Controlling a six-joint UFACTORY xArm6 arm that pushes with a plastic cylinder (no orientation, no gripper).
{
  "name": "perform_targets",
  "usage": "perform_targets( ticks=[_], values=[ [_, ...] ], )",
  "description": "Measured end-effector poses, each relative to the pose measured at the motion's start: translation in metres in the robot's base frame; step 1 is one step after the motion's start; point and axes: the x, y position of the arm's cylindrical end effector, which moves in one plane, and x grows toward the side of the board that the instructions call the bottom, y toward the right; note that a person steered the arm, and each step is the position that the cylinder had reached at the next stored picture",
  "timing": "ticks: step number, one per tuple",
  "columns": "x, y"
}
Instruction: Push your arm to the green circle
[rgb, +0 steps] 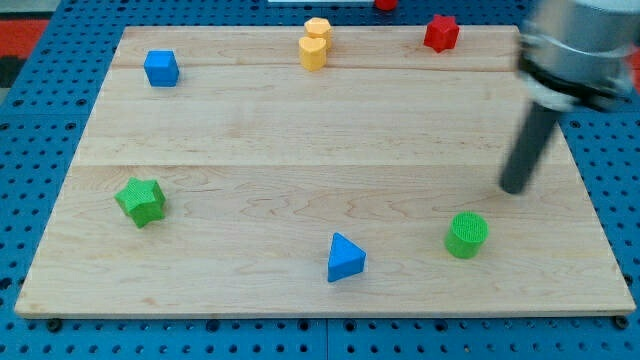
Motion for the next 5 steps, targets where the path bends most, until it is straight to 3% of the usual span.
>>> perform_targets(
  ticks=[1,2,3,5],
  values=[
    [0.075,-0.004],
    [0.075,-0.031],
    [0.022,-0.036],
    [0.011,-0.033]
  ],
)
